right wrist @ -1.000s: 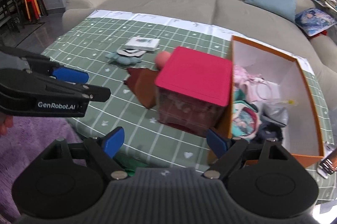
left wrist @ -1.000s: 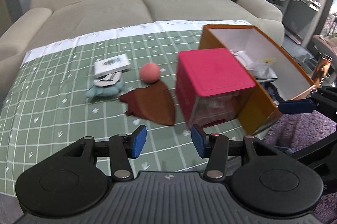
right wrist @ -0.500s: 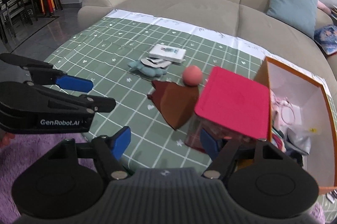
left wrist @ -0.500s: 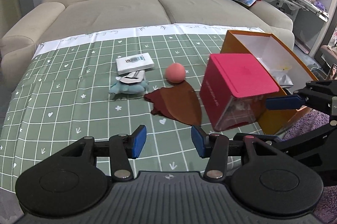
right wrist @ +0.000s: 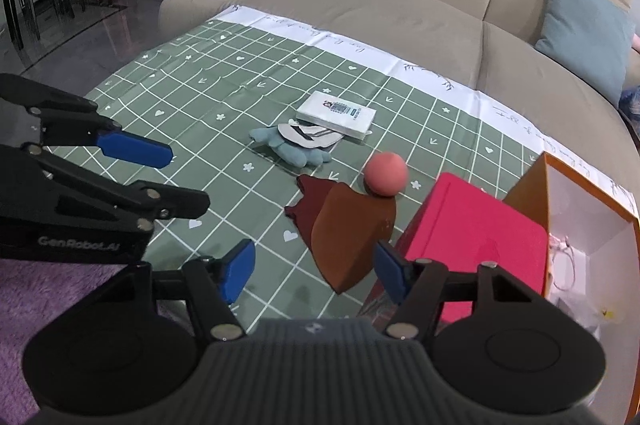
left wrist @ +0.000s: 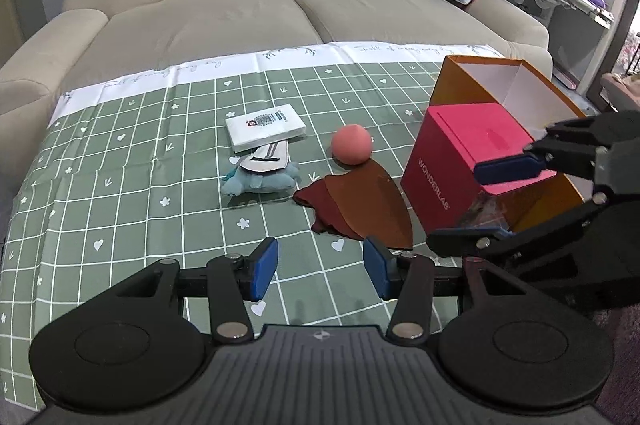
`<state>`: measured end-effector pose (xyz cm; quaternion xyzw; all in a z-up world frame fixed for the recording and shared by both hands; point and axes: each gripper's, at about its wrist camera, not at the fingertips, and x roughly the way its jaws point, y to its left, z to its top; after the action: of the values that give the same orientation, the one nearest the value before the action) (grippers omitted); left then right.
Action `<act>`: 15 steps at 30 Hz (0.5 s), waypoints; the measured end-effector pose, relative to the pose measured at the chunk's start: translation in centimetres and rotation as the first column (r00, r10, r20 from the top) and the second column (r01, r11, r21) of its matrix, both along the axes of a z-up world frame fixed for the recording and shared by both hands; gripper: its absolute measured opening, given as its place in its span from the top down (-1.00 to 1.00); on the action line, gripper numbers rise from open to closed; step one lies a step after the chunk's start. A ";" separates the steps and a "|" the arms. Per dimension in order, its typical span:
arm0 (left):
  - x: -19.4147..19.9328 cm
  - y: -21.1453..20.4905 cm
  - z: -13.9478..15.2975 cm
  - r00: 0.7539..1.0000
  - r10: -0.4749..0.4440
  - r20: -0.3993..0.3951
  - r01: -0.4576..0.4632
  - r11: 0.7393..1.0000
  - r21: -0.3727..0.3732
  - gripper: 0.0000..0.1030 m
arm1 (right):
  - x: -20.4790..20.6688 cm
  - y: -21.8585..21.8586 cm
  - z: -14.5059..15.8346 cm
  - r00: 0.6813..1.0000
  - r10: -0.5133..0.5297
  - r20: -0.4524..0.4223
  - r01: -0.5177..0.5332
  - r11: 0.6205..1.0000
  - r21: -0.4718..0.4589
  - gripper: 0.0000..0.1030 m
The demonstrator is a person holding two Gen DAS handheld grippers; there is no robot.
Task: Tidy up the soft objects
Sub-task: 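Move both tools back over the light-blue plush and brown-red cloth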
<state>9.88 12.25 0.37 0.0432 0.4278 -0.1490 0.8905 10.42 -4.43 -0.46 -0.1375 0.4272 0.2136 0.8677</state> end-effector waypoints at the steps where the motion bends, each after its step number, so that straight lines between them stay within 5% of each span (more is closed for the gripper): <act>1: 0.3 0.2 -0.2 1.000 -0.006 -0.005 0.006 1.000 -0.002 -0.16 | 0.5 0.1 -0.2 1.000 0.007 -0.007 -0.007 1.000 -0.003 -0.24; 7: 2.2 1.4 -1.1 0.999 -0.042 -0.025 0.042 0.999 0.003 -0.44 | 3.5 0.7 -1.1 0.996 0.055 -0.071 -0.056 0.998 -0.005 -0.23; 15: 6.5 2.5 -2.5 0.997 -0.063 -0.054 0.064 0.998 0.020 -0.49 | 8.4 1.6 -1.9 0.978 0.114 -0.174 -0.116 0.993 -0.003 -0.23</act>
<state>16.42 14.80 -2.16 0.0623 0.4514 -0.1740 0.8730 18.86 -2.88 -2.40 -0.1485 0.4940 0.2716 0.8125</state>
